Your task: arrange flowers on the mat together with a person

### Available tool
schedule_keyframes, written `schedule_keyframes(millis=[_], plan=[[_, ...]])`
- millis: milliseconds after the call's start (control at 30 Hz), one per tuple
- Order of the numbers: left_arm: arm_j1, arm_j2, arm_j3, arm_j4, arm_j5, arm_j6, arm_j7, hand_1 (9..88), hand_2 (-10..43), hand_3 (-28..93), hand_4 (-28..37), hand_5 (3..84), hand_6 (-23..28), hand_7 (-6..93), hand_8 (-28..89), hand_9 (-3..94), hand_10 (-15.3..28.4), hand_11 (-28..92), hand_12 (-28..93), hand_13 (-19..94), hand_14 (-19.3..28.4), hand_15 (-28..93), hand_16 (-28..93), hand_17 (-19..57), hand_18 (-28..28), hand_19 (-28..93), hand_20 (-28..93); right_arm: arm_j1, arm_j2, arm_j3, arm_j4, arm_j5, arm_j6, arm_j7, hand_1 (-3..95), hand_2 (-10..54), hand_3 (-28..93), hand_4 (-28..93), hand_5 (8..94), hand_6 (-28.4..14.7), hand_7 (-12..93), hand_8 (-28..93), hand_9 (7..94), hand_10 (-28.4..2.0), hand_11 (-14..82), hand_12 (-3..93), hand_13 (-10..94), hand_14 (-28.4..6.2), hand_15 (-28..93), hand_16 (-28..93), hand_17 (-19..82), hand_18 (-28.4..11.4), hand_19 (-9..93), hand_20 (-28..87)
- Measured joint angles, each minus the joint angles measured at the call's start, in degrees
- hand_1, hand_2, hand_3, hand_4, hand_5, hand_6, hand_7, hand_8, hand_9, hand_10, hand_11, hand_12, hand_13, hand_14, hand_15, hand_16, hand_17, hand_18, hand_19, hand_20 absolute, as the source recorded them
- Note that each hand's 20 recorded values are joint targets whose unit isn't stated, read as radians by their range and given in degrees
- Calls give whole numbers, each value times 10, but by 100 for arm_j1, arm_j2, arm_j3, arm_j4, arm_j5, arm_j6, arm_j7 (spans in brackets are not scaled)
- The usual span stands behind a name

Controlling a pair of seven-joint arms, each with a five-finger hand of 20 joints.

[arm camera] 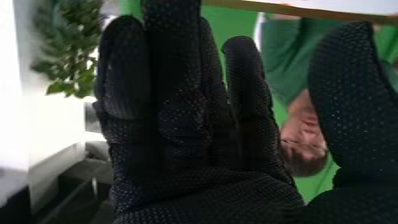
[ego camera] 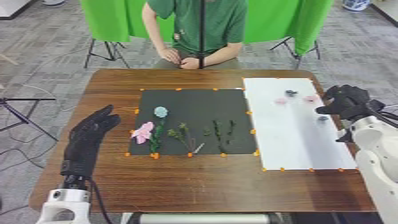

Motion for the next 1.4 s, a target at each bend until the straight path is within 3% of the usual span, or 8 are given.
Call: schedule_keyframes(millis=[133,333,400,800,1033,1200,1400], plan=[[1,-19,-3,-3,3,0,-16,290,-95,613,-182,431,35,131,-57,434,127,186,162,335,164,130,54,43,120,56,163,131,13,-7,68,-83,-281,138,339,-95,656,-268,592,13,131,-111,777,-143,129,140,926,-54,251,225,682,-87,662,296],[1,26,36,-5,-14,9,-23,290,-95,613,-180,430,35,131,-57,435,127,188,163,335,164,129,54,43,120,56,164,385,-36,-8,263,14,-1417,301,341,-95,642,-277,578,5,128,-111,807,-141,118,121,937,-50,278,210,703,-80,688,271],[1,60,55,-5,-23,17,-22,290,-95,613,-180,430,34,130,-57,434,126,188,163,335,164,130,54,43,121,57,164,462,-76,-13,392,41,-1534,307,344,-95,644,-279,565,3,127,-111,809,-139,119,121,937,-49,287,205,705,-78,693,268],[1,128,63,-5,-56,32,-22,292,-95,613,-179,430,34,132,-58,434,127,188,162,335,164,130,53,42,121,57,163,610,-285,-155,854,27,-1314,248,398,-95,647,-280,556,14,143,-111,816,-125,126,121,937,-41,339,184,711,-72,729,250],[7,100,49,-13,-50,29,-33,297,-95,611,-177,431,34,133,-58,434,127,188,161,335,163,132,53,42,121,57,163,602,-363,-222,890,-20,-1061,204,496,-95,650,-279,670,36,178,-130,868,-112,139,139,937,-28,397,164,722,-69,761,235],[7,89,44,-13,-49,29,-55,297,-95,611,-173,430,34,133,-57,434,127,188,161,335,163,132,52,42,120,57,164,509,-398,-269,914,-17,-599,147,652,-95,446,-199,776,26,184,16,930,-101,66,241,937,-21,438,150,730,-69,776,240],[20,97,37,-18,-97,44,-60,298,-95,613,-173,431,34,133,-58,434,126,189,162,335,164,133,52,42,120,58,164,367,-424,-297,906,49,-223,146,669,-95,497,-213,822,25,194,49,937,-88,108,256,937,-16,475,148,744,-74,797,264]])
